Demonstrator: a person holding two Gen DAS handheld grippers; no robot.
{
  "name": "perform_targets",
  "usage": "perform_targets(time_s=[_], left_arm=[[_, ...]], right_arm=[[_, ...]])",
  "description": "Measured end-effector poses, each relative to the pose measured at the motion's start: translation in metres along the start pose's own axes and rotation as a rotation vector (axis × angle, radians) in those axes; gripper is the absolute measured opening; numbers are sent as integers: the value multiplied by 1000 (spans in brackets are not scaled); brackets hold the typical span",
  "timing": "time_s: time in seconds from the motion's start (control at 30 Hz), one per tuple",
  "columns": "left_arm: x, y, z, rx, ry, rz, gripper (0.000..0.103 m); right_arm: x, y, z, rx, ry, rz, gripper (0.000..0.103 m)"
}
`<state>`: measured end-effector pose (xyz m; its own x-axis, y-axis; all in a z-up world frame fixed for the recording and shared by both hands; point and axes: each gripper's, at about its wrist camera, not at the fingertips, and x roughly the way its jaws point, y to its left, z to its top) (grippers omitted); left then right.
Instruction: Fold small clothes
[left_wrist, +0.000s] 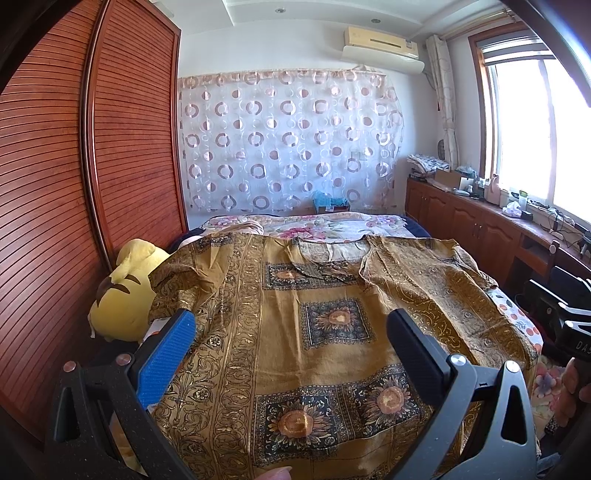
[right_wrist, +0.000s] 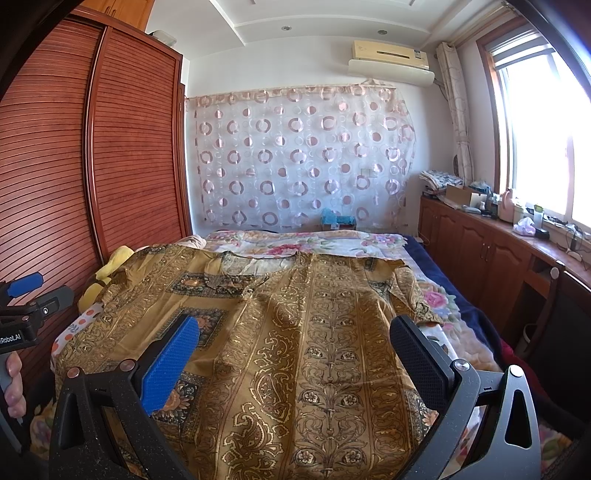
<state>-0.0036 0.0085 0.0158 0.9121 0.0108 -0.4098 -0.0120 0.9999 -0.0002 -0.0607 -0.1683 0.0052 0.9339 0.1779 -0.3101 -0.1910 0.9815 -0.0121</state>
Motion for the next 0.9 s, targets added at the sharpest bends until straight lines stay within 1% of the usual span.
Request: perform_targets(time_s=[0.77, 0.9], left_arm=[[-1, -4, -3, 3, -3, 1, 103], [6, -3, -6, 4, 26, -8, 103]], right_arm=[[1, 3, 1, 4, -1, 8, 103], [3, 2, -1, 12, 5, 20, 103]])
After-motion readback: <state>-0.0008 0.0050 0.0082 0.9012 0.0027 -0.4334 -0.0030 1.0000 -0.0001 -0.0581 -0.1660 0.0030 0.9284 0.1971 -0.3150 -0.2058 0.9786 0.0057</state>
